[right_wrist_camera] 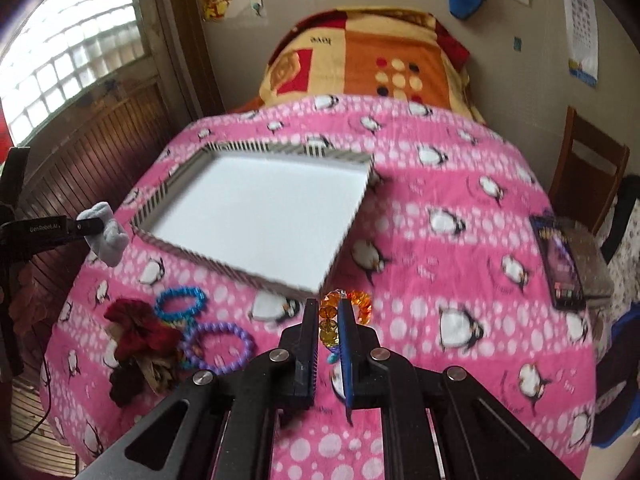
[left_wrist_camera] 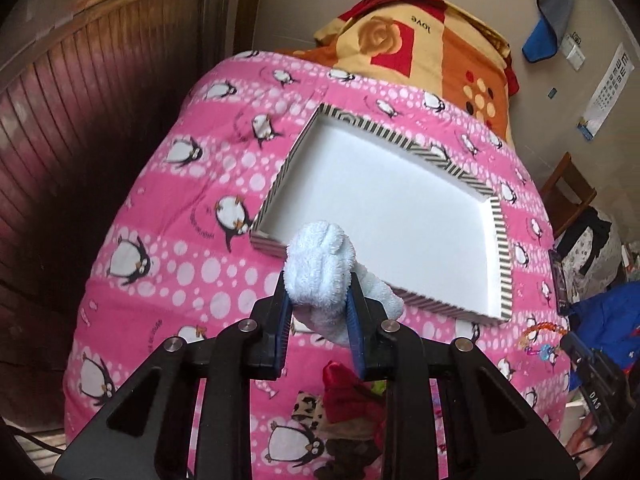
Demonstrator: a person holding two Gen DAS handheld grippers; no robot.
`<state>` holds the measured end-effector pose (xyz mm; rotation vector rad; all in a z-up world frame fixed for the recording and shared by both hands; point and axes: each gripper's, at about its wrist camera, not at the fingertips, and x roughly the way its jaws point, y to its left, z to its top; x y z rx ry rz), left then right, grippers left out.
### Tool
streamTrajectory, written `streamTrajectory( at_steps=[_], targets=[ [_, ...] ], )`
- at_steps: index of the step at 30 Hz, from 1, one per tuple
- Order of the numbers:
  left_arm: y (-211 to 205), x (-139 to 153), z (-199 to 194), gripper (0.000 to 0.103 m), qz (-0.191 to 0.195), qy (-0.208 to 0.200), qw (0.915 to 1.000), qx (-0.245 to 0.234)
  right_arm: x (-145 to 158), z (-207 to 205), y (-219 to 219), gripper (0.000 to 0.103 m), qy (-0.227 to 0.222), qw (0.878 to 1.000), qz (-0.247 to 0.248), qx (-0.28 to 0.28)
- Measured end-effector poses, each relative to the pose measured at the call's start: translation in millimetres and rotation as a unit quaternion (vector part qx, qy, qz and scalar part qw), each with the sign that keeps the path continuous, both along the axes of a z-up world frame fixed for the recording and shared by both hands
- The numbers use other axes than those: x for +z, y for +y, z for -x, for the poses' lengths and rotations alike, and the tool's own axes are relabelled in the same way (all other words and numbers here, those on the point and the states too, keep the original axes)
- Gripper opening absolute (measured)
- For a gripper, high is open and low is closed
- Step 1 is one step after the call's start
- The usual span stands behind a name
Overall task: Organize jewelry
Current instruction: 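Carry the headband into the tray with the left gripper while the right gripper carries the orange bead bracelet there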
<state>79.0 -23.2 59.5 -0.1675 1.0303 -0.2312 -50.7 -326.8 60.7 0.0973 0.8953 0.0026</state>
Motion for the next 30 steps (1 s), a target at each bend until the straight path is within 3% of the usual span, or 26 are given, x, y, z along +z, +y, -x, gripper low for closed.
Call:
streamTrajectory(
  at_steps=[9,16,20,24,27,30],
  targets=[
    [-25.3,-10.6,-46.1,0.024,-0.021,0.007,0.9998,0.003,14.8,-62.2,22.1,0.009,-0.023,0.999,-0.019,0.034],
    [-26.6,-47.3,-79.1,0.024,-0.053,0.040,0.9972,0.033,-20.4,-103.2,35.1,0.009,0.008,0.997,-0.061,0.042],
    [-22.6,-64.9,-86.9,0.024,-0.071,0.062,0.9946,0.043,-46.7,-115.6,23.3,0.009,0.038,0.997,-0.057,0.023],
    [-19.2,-72.1,-84.5,0.026,-0.071,0.069,0.9941,0.045,-76.2,-124.5,1.6,0.009,0.088,0.994,-0.065,-0.006],
    [-20.1,-73.2,-79.0,0.026,-0.071,0.073,0.9942,0.035,-83.3,-123.3,-7.0,0.009,0.102,0.991,-0.084,-0.008],
    [-21.0,-75.9,-67.4,0.026,-0.077,0.081,0.9935,0.023,-81.8,-119.9,-3.3,0.009,0.111,0.992,-0.053,0.000]
  ],
)
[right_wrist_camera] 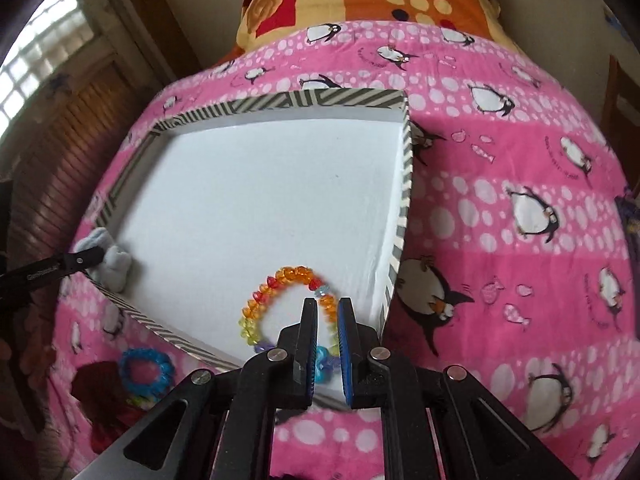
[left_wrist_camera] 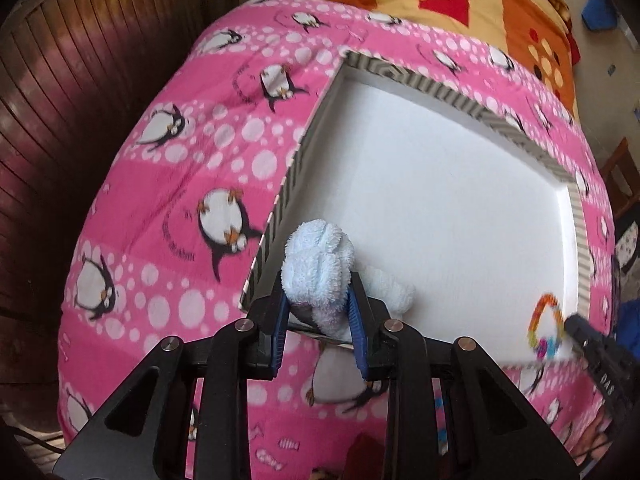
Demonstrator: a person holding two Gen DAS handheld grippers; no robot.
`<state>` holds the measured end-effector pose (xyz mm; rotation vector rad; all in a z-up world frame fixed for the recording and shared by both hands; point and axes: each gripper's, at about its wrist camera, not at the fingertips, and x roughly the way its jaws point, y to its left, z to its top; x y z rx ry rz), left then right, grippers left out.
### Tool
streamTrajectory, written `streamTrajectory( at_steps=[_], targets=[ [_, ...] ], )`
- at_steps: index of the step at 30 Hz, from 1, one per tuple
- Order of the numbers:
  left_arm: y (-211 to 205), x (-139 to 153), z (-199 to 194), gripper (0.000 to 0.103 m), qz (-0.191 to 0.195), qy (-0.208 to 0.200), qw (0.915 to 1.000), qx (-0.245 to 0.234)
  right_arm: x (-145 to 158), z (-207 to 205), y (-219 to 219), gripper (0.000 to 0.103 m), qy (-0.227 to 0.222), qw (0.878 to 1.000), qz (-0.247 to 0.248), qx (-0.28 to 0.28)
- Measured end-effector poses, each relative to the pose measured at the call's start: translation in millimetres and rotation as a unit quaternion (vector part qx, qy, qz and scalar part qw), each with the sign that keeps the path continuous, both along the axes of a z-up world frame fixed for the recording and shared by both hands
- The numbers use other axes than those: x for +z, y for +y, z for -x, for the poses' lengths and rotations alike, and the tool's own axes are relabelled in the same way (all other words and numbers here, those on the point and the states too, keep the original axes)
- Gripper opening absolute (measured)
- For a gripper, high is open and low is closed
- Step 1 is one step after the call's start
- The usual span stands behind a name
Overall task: Organize jewelry
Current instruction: 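Carry the headband into the tray with the left gripper while the right gripper carries the orange bead bracelet there, then open both grippers to release headband and bracelet in the tray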
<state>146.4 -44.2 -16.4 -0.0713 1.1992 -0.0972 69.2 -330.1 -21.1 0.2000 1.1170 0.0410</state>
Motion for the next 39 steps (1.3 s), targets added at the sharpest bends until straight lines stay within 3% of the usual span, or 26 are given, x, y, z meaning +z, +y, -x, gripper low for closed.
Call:
streamTrajectory(
  at_steps=[6,7,10,18,25,29,33,39],
  targets=[
    [7.0,0.0,23.2,0.032,0.014,0.011,0.9998,-0.001,0.4,15.1,-0.9,0.010,0.010,1.000,0.014,0.011],
    [7.5,0.5,23.3,0.034,0.014,0.010,0.9998,0.003,2.4,15.2,-0.2,0.013,0.006,1.000,0.013,0.012],
    [5.9,4.5,26.2,0.042,0.007,0.003,1.0000,0.002,13.9,18.3,1.8,0.045,-0.016,1.000,0.007,0.008],
    [3.3,35.8,48.3,0.059,-0.004,-0.052,0.9986,0.000,57.4,43.9,18.2,0.045,-0.073,0.997,0.011,0.010],
    [9.7,61.1,83.7,0.059,0.006,-0.100,0.9949,-0.011,71.7,75.1,35.6,0.045,-0.090,0.996,0.011,0.023],
    [13.3,66.4,102.2,0.059,0.016,-0.110,0.9937,-0.016,71.6,94.5,43.4,0.045,-0.087,0.996,0.013,0.027],
    [12.7,66.0,120.7,0.059,0.006,-0.102,0.9944,-0.028,71.2,114.0,47.0,0.045,-0.085,0.996,0.009,0.023],
    [19.5,66.9,152.0,0.059,-0.004,-0.123,0.9919,-0.034,69.3,138.1,55.8,0.046,-0.082,0.996,0.013,0.018]
  ],
)
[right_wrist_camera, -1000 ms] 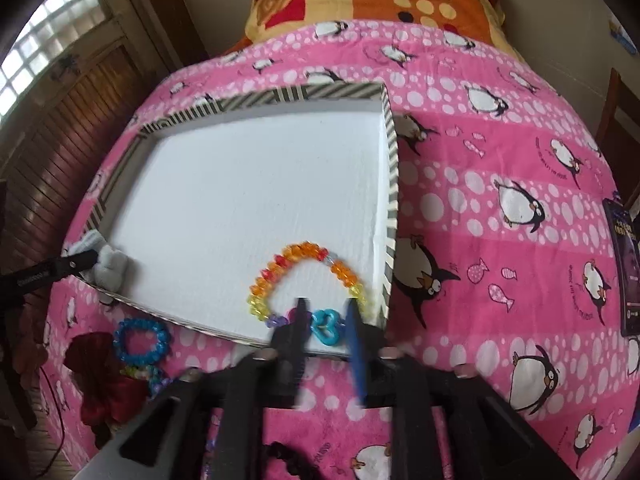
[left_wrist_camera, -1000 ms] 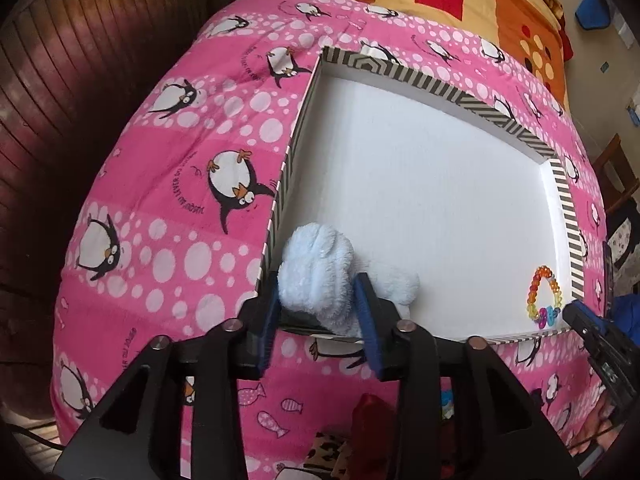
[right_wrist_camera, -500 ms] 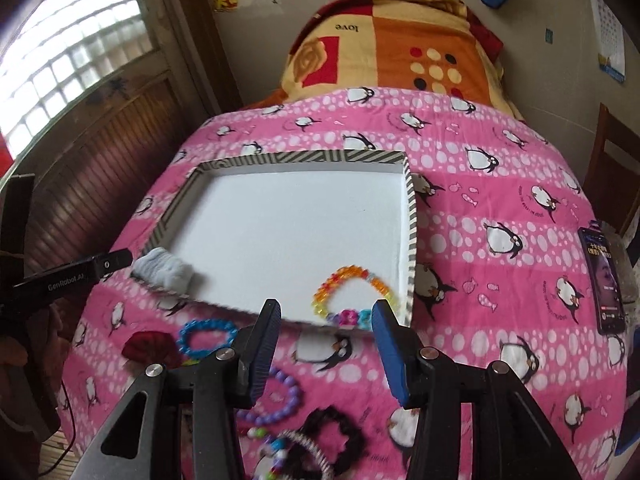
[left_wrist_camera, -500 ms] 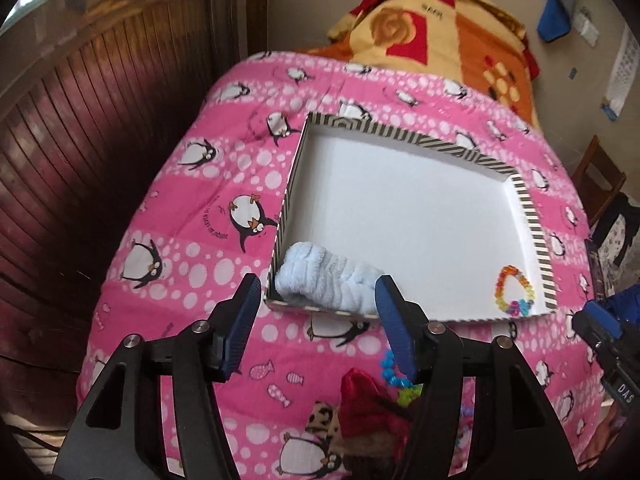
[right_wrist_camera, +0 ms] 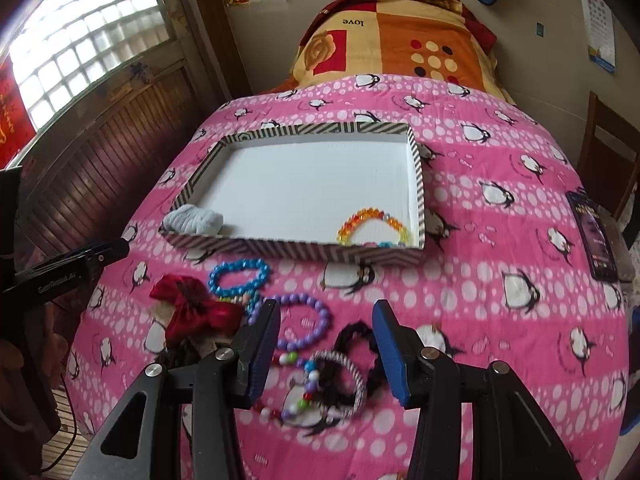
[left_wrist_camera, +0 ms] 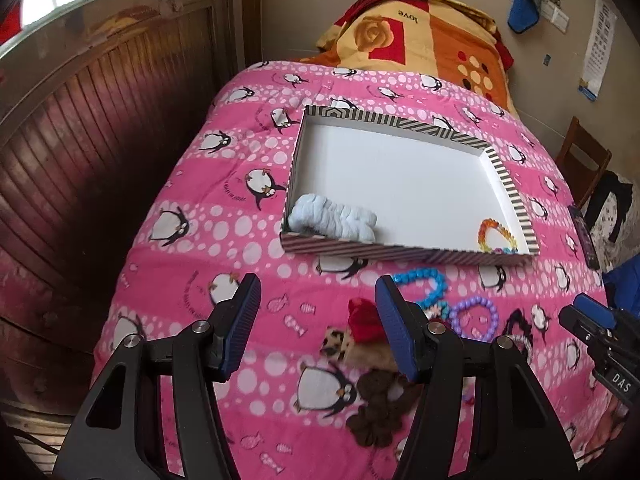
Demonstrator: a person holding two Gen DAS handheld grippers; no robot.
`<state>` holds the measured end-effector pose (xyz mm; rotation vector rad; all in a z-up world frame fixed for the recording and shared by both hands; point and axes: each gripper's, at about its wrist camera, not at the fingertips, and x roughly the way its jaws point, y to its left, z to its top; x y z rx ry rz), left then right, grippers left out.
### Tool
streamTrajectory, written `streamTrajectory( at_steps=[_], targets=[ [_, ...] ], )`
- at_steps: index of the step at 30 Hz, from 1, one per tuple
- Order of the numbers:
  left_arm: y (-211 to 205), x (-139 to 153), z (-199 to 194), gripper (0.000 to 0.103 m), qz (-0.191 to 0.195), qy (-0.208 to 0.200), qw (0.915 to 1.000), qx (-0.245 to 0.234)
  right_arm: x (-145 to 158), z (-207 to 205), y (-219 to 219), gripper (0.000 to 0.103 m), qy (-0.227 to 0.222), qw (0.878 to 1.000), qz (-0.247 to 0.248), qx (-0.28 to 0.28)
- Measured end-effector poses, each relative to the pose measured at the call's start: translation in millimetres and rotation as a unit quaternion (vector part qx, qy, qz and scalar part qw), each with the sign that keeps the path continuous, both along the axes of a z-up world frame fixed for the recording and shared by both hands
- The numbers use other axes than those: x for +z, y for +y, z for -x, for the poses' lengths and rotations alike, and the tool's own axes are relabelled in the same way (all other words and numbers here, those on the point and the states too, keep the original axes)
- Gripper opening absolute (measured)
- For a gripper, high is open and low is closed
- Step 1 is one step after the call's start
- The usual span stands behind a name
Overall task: Organize jewelry
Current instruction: 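Open both grippers to release headband and bracelet in the tray, then grasp the red bow clip with the left gripper while the right gripper grasps the black scrunchie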
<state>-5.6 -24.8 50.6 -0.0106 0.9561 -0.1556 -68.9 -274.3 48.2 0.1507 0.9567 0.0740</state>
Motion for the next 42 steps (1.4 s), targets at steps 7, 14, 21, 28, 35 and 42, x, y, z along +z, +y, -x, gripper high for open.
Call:
streamTrajectory(
  at_steps=[7,14,21,28,35,42],
  targets=[
    [5.6,-3.4,26.8,0.059,-0.008,-0.015,0.9997,-0.019,-2.2,21.1,7.8,0.046,0.001,1.000,-0.003,-0.011],
    [10.5,-5.4,42.0,0.059,0.001,-0.021,0.9993,-0.032,-5.2,36.3,8.5,0.047,0.004,1.000,-0.007,-0.023],
    [19.1,-15.8,47.3,0.059,0.016,0.003,0.9993,-0.033,-13.4,44.6,6.8,0.048,0.012,0.999,-0.003,-0.030],
    [20.5,-25.6,42.3,0.059,0.053,0.037,0.9968,-0.048,-31.6,45.7,-7.3,0.048,0.029,0.999,0.004,-0.043],
    [20.4,-30.4,26.6,0.060,0.083,0.070,0.9932,-0.042,-52.0,38.9,-22.3,0.048,0.048,0.998,-0.002,-0.042],
    [20.5,-32.8,7.3,0.064,0.111,0.097,0.9886,-0.033,-59.1,23.2,-32.1,0.048,0.047,0.998,-0.011,-0.042]
  ],
)
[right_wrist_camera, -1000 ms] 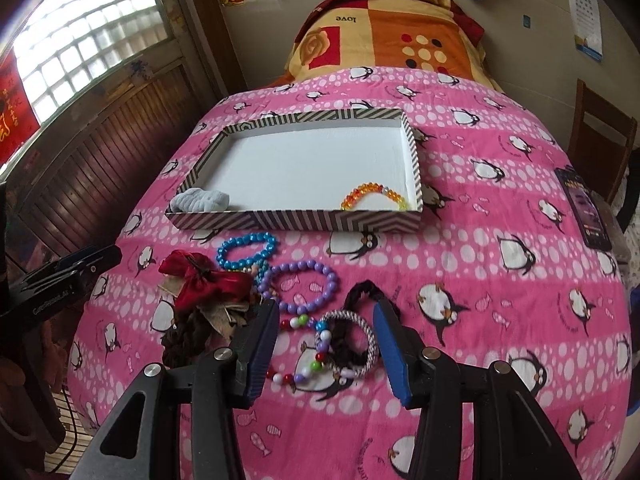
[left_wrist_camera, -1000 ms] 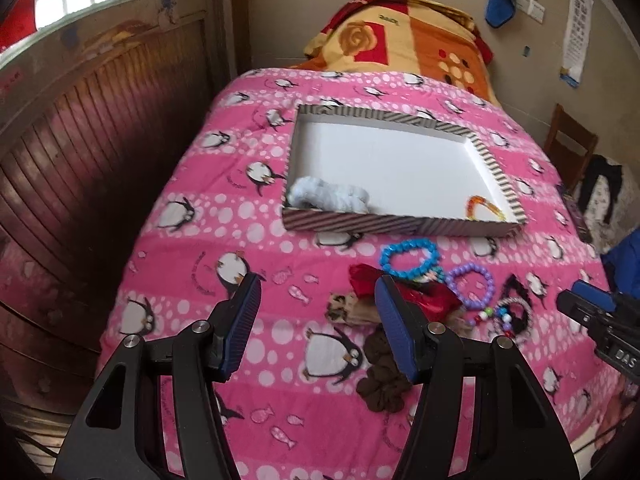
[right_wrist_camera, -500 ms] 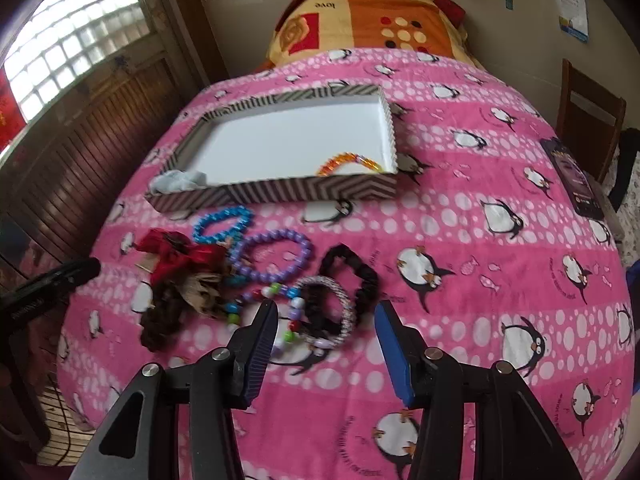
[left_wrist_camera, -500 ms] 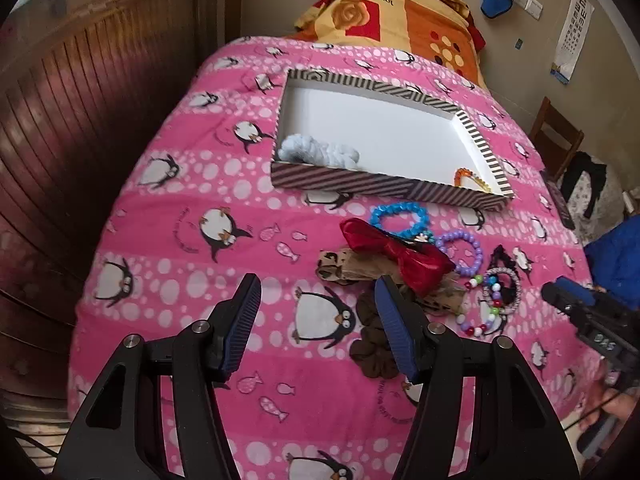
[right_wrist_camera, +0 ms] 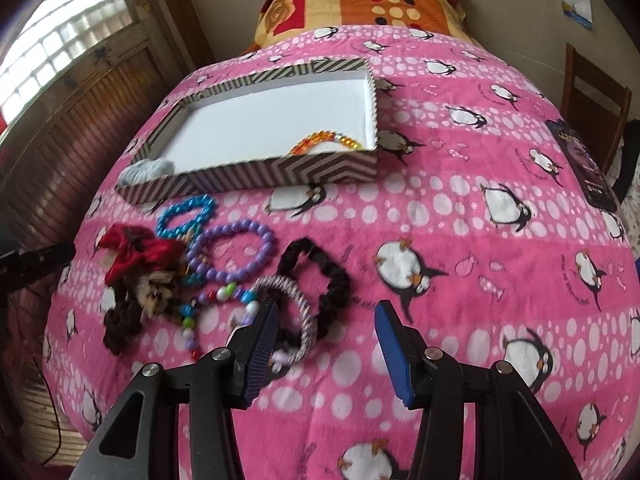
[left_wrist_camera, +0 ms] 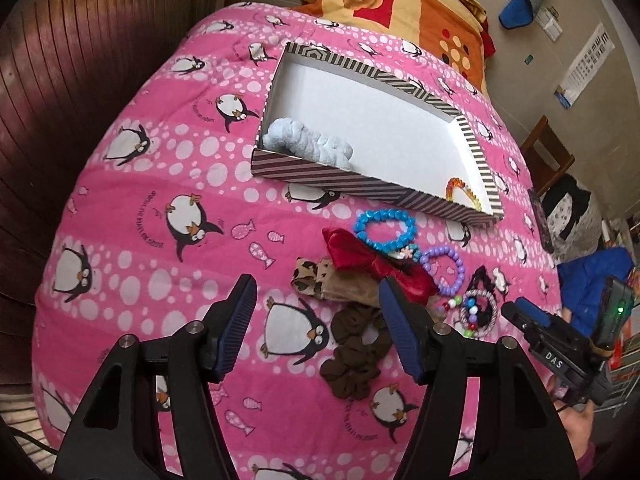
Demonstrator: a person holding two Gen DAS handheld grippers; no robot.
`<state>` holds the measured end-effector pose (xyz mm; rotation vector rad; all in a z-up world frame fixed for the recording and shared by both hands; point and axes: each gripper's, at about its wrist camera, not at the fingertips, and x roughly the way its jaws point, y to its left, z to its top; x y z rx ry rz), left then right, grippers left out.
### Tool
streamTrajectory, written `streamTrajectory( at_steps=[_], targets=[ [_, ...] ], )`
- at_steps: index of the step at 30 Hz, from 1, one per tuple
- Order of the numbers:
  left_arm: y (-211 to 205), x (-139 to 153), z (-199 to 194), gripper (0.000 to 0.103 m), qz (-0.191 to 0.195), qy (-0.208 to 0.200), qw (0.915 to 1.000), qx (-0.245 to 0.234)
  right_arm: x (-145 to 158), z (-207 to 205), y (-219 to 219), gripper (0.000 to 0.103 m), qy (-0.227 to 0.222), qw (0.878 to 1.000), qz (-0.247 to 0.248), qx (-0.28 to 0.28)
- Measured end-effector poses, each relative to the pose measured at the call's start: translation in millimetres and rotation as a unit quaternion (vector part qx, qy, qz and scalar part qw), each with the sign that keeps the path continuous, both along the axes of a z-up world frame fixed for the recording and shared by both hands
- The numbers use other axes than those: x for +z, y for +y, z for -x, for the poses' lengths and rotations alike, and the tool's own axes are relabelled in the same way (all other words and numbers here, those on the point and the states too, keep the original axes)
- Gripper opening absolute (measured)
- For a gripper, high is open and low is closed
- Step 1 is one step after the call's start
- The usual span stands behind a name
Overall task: Organize jewelry
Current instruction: 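Grasp the red bow clip with the left gripper while the right gripper grasps the black scrunchie, then carry the red bow and black scrunchie into the tray with both grippers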
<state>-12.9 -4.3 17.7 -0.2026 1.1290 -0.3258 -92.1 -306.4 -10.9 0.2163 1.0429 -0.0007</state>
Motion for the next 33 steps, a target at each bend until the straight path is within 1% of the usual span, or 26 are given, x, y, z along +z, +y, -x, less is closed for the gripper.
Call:
streamTrajectory(
  at_steps=[2,5,7,8,9,11,15,16,17,18,19,20,21,22,23,25,26,29,33],
  targets=[
    [-0.9,0.9,-5.7,0.065,0.004,0.003,1.0000,0.003,2.8,-4.1,-5.9,0.048,-0.005,1.000,-0.008,-0.005],
    [-5.8,0.1,-13.3,0.070,0.014,0.009,0.9998,0.003,4.7,-13.9,-13.8,0.048,-0.008,1.000,0.008,-0.006],
    [-10.1,-2.9,-17.2,0.070,0.017,0.019,0.9997,-0.001,0.1,-20.8,-17.1,0.048,0.001,1.000,0.014,0.002],
    [-13.9,-5.1,-19.3,0.070,0.016,0.023,0.9996,-0.002,-5.7,-25.4,-17.6,0.048,0.015,1.000,0.013,0.015],
    [-15.5,-6.8,-20.3,0.070,0.014,0.024,0.9996,-0.003,-10.4,-28.6,-17.4,0.048,0.025,0.999,0.016,0.023],
    [-21.6,-11.9,-23.1,0.070,0.003,0.028,0.9996,-0.006,-16.1,-30.3,-16.9,0.048,0.031,0.999,0.024,0.030],
    [-31.3,-22.4,-28.4,0.070,-0.015,0.036,0.9992,-0.005,-23.5,-34.7,-12.6,0.048,0.038,0.998,0.015,0.051],
    [-32.7,-23.8,-29.3,0.070,-0.016,0.037,0.9992,-0.006,-25.2,-36.3,-10.5,0.044,0.040,0.997,0.018,0.056],
    [-35.3,-25.5,-30.6,0.070,-0.017,0.037,0.9991,-0.007,-27.2,-38.4,-7.8,0.038,0.042,0.997,0.021,0.062],
    [-37.6,-26.1,-31.2,0.070,-0.017,0.037,0.9991,-0.010,-28.5,-40.0,-5.2,0.036,0.043,0.997,0.023,0.066],
    [-40.2,-26.4,-31.4,0.066,-0.016,0.035,0.9992,-0.013,-30.1,-41.1,-3.5,0.031,0.040,0.996,0.029,0.068],
    [-43.1,-26.6,-31.3,0.053,-0.014,0.033,0.9992,-0.018,-30.4,-42.0,-1.9,0.024,0.037,0.996,0.035,0.071],
    [-44.8,-26.8,-31.2,0.044,-0.017,0.033,0.9991,-0.022,-30.2,-42.4,-0.6,0.020,0.035,0.996,0.040,0.074],
    [-47.7,-27.1,-30.9,0.034,-0.025,0.033,0.9988,-0.027,-30.3,-42.9,-0.3,0.011,0.034,0.996,0.040,0.075],
    [-49.4,-26.6,-30.4,0.024,-0.031,0.028,0.9987,-0.028,-28.8,-42.5,-0.2,0.007,0.032,0.996,0.038,0.076],
    [-50.1,-22.2,-28.2,0.013,-0.039,0.017,0.9988,-0.026,-24.4,-40.2,-1.3,0.006,0.026,0.996,0.037,0.074],
    [-49.4,-18.5,-27.0,0.010,-0.036,0.010,0.9990,-0.025,-19.7,-38.1,-3.4,0.006,0.020,0.997,0.033,0.070],
    [-46.8,-4.5,-24.0,0.008,-0.023,-0.006,0.9993,-0.028,1.1,-29.7,-12.4,0.006,-0.006,0.998,0.012,0.054],
    [-42.2,17.3,-19.5,0.007,-0.007,-0.028,0.9990,-0.034,30.5,-22.0,-18.2,0.006,-0.038,0.998,-0.005,0.043]
  ],
)
